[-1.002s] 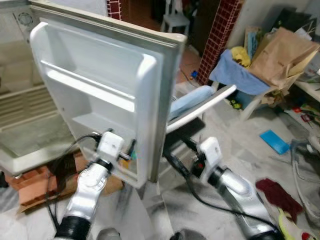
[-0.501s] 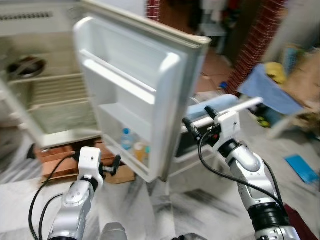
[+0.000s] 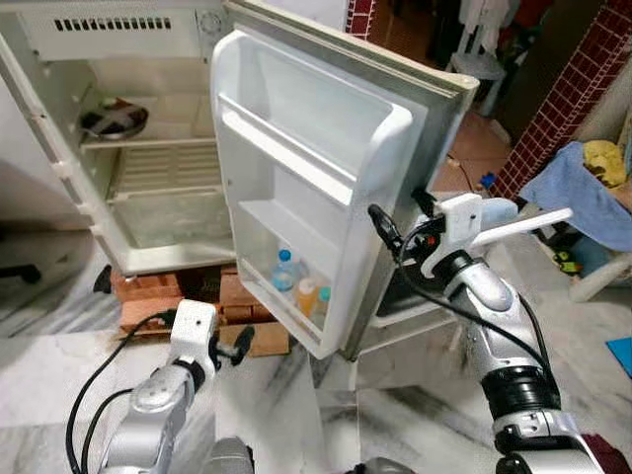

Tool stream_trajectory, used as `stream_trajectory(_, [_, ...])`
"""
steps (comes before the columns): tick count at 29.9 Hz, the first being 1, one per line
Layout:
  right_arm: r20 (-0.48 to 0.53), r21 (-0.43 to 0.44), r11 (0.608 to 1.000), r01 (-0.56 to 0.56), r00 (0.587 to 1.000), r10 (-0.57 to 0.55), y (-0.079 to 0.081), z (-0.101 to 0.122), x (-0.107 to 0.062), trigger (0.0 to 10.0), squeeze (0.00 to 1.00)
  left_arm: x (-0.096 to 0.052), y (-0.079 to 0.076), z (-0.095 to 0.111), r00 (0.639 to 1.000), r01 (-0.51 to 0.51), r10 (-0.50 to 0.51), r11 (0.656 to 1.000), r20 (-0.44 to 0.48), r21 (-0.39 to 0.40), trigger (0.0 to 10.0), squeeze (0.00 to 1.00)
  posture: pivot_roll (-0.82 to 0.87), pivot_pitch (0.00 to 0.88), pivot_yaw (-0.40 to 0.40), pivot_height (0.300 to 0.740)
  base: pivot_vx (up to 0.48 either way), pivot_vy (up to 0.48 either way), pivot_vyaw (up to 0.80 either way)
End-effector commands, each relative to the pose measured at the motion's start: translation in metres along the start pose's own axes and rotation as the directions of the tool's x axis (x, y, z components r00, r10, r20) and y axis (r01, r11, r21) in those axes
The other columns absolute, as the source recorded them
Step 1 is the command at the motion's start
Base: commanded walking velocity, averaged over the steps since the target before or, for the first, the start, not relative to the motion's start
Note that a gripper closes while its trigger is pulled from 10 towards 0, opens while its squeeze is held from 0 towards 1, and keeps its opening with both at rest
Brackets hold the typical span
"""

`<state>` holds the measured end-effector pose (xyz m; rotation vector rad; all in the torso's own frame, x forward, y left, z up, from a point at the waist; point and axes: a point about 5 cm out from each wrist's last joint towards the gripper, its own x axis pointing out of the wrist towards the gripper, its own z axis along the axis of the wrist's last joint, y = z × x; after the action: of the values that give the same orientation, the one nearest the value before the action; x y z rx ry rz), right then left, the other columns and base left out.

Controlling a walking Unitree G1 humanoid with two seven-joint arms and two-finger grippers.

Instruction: Restocking fridge

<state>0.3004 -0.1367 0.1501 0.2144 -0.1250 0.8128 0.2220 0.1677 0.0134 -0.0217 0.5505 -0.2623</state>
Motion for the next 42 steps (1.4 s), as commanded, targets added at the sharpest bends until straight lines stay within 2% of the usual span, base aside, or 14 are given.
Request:
stream_trajectory(1, [0.029,0.061,0.985,-0.16,0.987,0.158,0.018,0.008,0.005,10.0,0.0,-0.001,0.001,0.004,1.0,-0.006,0.006,1.0,0.001,0.005,10.0,0.0,0.04,0.0,-0.063,0.74,0.0,0.0,0.0])
stream_trajectory(5, [-0.058,0.141,0.955,-0.261,0.961,0.272,0.031,-0.007,-0.015,10.0,0.0,0.0,0.003,0.0,0.999,-0.021,0.02,1.0,-0.031,-0.022,10.0,0.0,0.04,0.0,-0.061,0.74,0.0,0.0,0.0])
stream_trajectory(7, [-0.177,0.117,0.961,-0.251,0.947,0.269,0.03,-0.026,-0.027,10.0,0.0,0.0,0.005,-0.003,0.998,-0.033,0.032,0.999,-0.06,-0.023,10.0,0.0,0.04,0.0,-0.057,0.74,0.0,0.0,0.0])
stream_trajectory(8, [-0.177,0.117,0.961,-0.251,0.947,0.269,0.03,-0.026,-0.027,10.0,0.0,0.0,0.005,-0.003,0.998,-0.033,0.032,0.999,-0.06,-0.023,10.0,0.0,0.04,0.0,-0.057,0.74,0.0,0.0,0.0])
stream_trajectory(12, [-0.423,0.02,0.98,-0.198,0.887,0.188,0.018,-0.056,-0.05,10.0,0.0,-0.001,0.008,-0.004,0.997,-0.046,0.043,0.998,-0.069,-0.033,10.0,0.0,0.03,0.0,-0.054,0.74,0.0,0.0,0.0])
stream_trajectory(13, [-0.539,-0.063,0.99,-0.126,0.839,0.073,0.003,-0.068,-0.065,10.0,0.0,-0.001,0.009,-0.003,0.997,-0.049,0.047,0.998,-0.068,-0.031,10.0,0.0,0.03,0.0,-0.053,0.74,0.0,0.0,0.0])
stream_trajectory(14, [-0.561,-0.118,0.987,-0.109,0.828,0.024,-0.003,-0.07,-0.069,10.0,0.0,-0.001,0.009,-0.003,0.997,-0.053,0.051,0.998,-0.063,-0.033,10.0,0.0,0.03,0.0,-0.052,0.74,0.0,0.0,0.0])
stream_trajectory(16, [-0.529,-0.172,0.985,0.013,0.842,-0.103,-0.015,-0.067,-0.069,10.0,0.0,-0.002,0.011,0.0,0.997,-0.063,0.062,0.997,-0.037,-0.041,10.0,0.0,0.03,0.0,-0.054,0.74,0.0,0.0,0.0])
stream_trajectory(17, [-0.522,-0.165,0.986,0.035,0.845,-0.117,-0.016,-0.066,-0.069,10.0,0.0,-0.002,0.011,0.001,0.997,-0.064,0.062,0.997,-0.033,-0.044,10.0,0.0,0.03,0.0,-0.054,0.74,0.0,0.0,0.0])
stream_trajectory(18, [-0.459,-0.166,0.983,0.073,0.877,-0.143,-0.017,-0.06,-0.065,10.0,0.0,-0.002,0.01,0.003,0.998,-0.06,0.059,0.998,-0.024,-0.032,10.0,0.0,0.03,0.0,-0.054,0.74,0.0,0.0,0.0])
stream_trajectory(21, [-0.416,-0.17,0.978,0.12,0.891,-0.182,-0.015,-0.06,-0.061,10.0,0.0,-0.003,0.01,0.004,0.998,-0.063,0.063,0.998,-0.017,0.003,10.0,0.0,0.03,0.0,-0.058,0.74,0.0,0.0,0.0])
stream_trajectory(26, [-0.429,-0.166,0.983,0.077,0.892,-0.142,0.006,-0.078,-0.054,10.0,0.0,-0.003,0.007,0.005,0.998,-0.059,0.059,0.998,-0.011,0.03,10.0,0.0,0.03,0.0,-0.058,0.74,0.0,-0.431,0.0])
stream_trajectory(29, [-0.433,-0.169,0.984,0.064,0.891,-0.132,0.01,-0.083,-0.052,10.0,0.0,-0.003,0.006,0.005,0.998,-0.054,0.054,0.998,-0.008,0.033,10.0,0.0,0.03,0.0,-0.058,0.74,0.0,-0.461,0.0])
stream_trajectory(42, [-0.34,-0.191,0.974,0.12,0.923,-0.18,0.006,-0.072,-0.041,10.0,0.0,0.0,0.005,0.007,0.999,-0.051,0.05,0.997,0.003,0.059,10.0,0.0,0.03,0.0,-0.06,0.74,0.0,-0.354,0.0])
